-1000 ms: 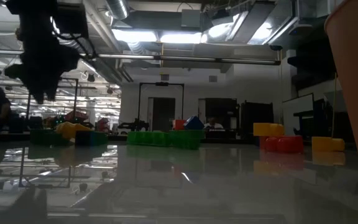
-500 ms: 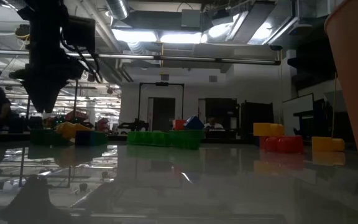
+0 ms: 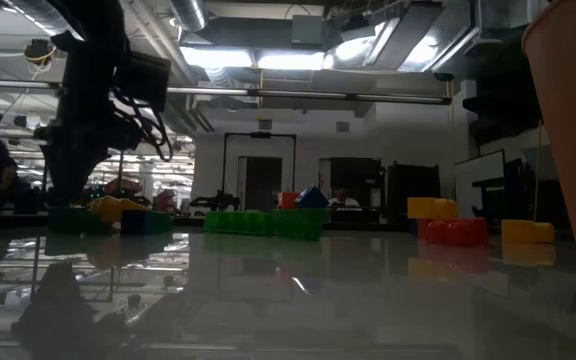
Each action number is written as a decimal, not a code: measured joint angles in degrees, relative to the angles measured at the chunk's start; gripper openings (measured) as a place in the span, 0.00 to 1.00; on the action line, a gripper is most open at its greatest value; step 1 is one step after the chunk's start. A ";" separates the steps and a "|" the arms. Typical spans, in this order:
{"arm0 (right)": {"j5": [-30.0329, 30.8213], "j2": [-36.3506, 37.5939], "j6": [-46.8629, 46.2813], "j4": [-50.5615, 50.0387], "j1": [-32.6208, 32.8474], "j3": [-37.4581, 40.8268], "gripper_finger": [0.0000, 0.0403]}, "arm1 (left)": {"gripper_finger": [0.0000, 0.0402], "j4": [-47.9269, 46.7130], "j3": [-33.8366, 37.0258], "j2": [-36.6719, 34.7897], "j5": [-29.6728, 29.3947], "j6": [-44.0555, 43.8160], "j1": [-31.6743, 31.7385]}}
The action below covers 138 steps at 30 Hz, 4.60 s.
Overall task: Sort blocks by size
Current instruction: Put the small green game piece into the transparent bin, then put the small blue game piece into the transparent bin
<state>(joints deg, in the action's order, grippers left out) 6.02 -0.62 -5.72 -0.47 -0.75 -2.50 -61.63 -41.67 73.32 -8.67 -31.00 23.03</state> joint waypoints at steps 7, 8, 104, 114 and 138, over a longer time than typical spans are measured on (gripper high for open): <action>-0.02 0.00 0.00 -0.07 0.00 0.00 0.60 | 0.39 1.23 0.00 0.42 0.28 1.52 0.00; -0.01 0.00 0.00 -0.07 0.00 0.00 0.60 | 0.39 1.19 0.00 0.42 0.28 1.51 0.00; -0.69 -53.55 10.93 19.92 0.00 -20.51 0.60 | 0.34 -13.70 -20.07 -6.73 27.65 -62.98 -52.58; -3.13 -71.79 19.72 5.83 -0.82 -37.07 0.60 | 0.38 -6.19 -18.64 -6.73 22.15 -55.99 -53.09; -13.27 -96.01 27.39 -0.49 -9.07 -52.28 0.60 | 0.36 -1.72 -18.67 -6.73 2.15 -39.33 -52.94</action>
<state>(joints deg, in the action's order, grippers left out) -7.25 -96.64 21.67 -0.96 -9.82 -54.78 -63.34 -60.34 66.59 -6.52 -70.33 -29.91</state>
